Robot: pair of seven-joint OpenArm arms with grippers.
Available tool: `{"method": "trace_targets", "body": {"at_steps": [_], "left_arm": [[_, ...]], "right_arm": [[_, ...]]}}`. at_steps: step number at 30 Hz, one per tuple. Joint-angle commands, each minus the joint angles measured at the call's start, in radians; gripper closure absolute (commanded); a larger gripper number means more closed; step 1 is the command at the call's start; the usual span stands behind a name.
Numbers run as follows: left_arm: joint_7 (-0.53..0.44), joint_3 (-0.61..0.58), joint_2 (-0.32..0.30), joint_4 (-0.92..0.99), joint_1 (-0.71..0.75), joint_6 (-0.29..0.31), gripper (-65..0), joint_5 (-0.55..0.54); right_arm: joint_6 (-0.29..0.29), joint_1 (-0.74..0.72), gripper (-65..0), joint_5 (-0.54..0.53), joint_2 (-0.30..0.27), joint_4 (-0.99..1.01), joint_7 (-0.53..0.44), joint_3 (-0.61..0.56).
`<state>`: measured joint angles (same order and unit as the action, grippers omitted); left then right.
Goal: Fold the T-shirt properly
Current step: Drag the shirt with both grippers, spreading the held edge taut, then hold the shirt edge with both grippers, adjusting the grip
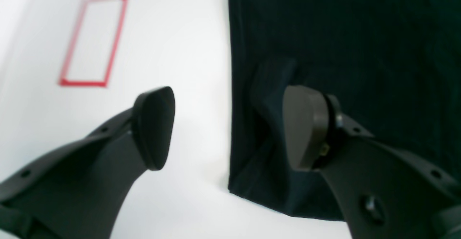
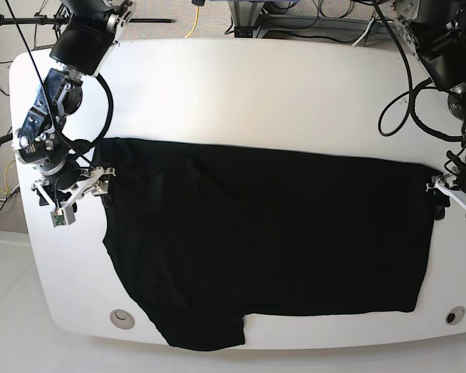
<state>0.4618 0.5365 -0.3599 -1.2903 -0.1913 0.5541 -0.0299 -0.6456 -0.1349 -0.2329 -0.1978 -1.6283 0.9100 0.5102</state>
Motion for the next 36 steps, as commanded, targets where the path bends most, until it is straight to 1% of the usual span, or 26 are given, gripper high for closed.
{"method": "trace_targets", "body": {"at_steps": [1,5,9,11,19,21,25,36], "left_arm": [[-0.027,-0.009,-0.017,-0.062,0.034,0.026,-42.3,-0.036],[-0.041,-0.015,-0.012,-0.086,0.067,0.035,-41.2,-0.044],[-0.047,-0.017,-0.008,-0.09,0.096,0.03,-40.5,-0.043],[-0.05,-0.004,-0.013,-0.069,0.125,0.02,-39.6,-0.04],[-0.034,0.001,-0.013,-0.047,0.148,0.018,-37.3,-0.04],[-0.047,0.011,-0.013,-0.014,0.159,0.017,-38.9,-0.024],[-0.056,0.014,-0.01,0.009,0.162,0.018,-40.5,-0.025],[-0.079,-0.004,-0.008,0.037,0.153,0.011,-40.9,-0.022]], "right_arm": [[0.004,0.06,-49.9,-0.02,-0.005,-0.076,-0.011,-0.01],[0.008,0.102,-49.2,-0.026,0.002,-0.098,-0.017,-0.014],[0.01,0.127,-48.6,-0.024,0.008,-0.094,-0.021,-0.01],[0.003,0.142,-48.1,-0.022,0.004,-0.066,-0.019,-0.008],[0.004,0.152,-47.5,-0.013,0.004,-0.012,-0.031,-0.002],[0.006,0.164,-47.6,-0.018,0.006,0.003,-0.071,-0.019],[0.009,0.169,-47.8,-0.014,0.007,0.021,-0.098,-0.027],[0.013,0.148,-48.4,0.024,0.009,0.113,-0.16,-0.047]]}}
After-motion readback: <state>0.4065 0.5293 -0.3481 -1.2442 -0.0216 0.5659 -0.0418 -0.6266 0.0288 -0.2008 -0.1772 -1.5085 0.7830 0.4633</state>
